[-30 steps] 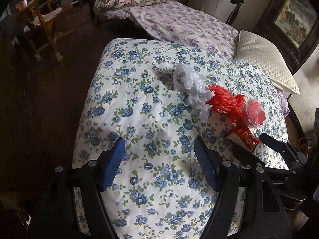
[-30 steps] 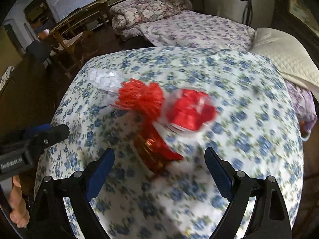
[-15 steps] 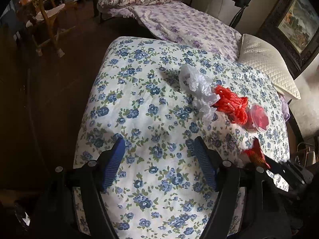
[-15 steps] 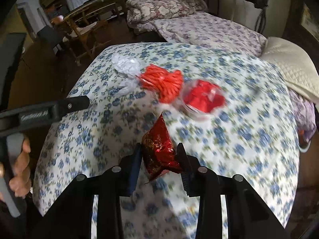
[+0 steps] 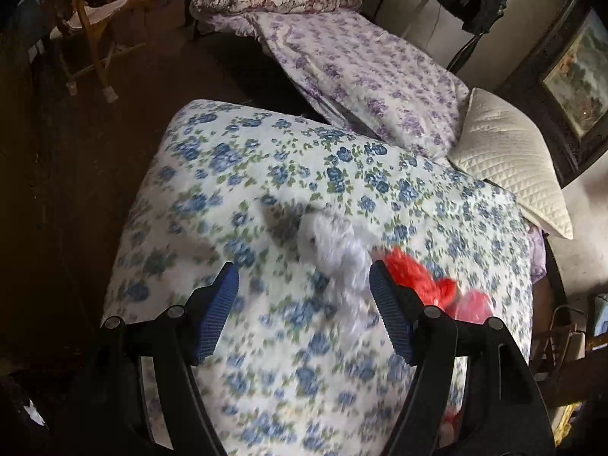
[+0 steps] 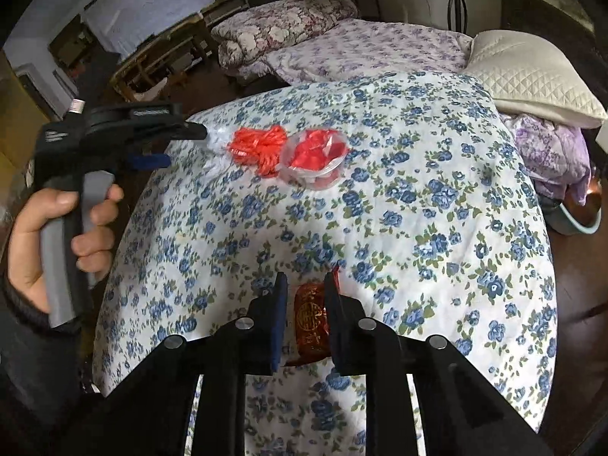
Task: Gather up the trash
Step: 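Grasp the white tissue with the left tool while the right tool grasps the red wrapper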
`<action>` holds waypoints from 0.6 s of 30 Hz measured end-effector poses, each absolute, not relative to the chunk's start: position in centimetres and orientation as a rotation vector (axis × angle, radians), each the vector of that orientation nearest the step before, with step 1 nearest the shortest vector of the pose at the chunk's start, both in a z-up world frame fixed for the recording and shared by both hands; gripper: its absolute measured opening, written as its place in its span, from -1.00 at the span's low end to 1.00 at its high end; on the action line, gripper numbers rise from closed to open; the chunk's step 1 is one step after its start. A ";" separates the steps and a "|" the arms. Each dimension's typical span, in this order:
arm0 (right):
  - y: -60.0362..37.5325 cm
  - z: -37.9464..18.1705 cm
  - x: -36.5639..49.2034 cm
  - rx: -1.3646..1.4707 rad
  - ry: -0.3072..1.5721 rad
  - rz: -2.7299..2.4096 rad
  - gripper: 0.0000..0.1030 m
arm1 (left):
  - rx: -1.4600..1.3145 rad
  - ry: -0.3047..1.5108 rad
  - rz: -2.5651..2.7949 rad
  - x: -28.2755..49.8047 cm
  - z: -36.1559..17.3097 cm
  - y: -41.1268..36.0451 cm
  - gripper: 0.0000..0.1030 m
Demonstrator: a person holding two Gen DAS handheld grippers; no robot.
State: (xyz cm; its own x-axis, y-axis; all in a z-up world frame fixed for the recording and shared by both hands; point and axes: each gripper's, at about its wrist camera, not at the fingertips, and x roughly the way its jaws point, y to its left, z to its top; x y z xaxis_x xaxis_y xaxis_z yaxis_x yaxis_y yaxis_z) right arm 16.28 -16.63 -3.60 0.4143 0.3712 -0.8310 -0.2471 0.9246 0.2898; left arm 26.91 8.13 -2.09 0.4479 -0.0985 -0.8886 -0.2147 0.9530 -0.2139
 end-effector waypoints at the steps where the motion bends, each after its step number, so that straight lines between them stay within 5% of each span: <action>1: -16.8 -3.5 16.3 0.137 1.072 0.400 -0.48 | -0.318 1.111 0.071 27.4 -2.3 7.9 0.35; 4: -17.3 -3.2 16.4 0.159 1.051 0.410 -0.16 | -0.314 1.120 0.067 28.3 -2.9 7.3 0.35; 9: -17.4 -3.3 16.6 0.159 1.063 0.426 -0.16 | -0.307 1.138 0.078 29.6 -3.8 6.7 0.31; 12: -17.7 -3.4 16.7 0.151 1.059 0.407 -0.16 | -0.280 1.158 0.101 29.9 -4.7 6.3 -0.02; 14: -17.8 -3.3 16.6 0.131 1.045 0.380 -0.13 | -0.250 1.154 0.092 29.7 -4.7 5.9 -0.54; 18: -17.5 -3.2 16.2 0.065 1.030 0.355 0.24 | -0.223 1.124 0.090 28.2 -3.5 5.9 -0.66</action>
State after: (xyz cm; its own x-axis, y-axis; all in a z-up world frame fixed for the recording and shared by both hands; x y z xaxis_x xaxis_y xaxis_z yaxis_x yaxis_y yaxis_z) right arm 16.21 -17.54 -3.25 0.4628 0.3190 -0.8271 -0.2584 0.9410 0.2183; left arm 28.25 5.95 -3.55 0.4308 -0.0406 -0.9015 -0.1836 0.9742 -0.1316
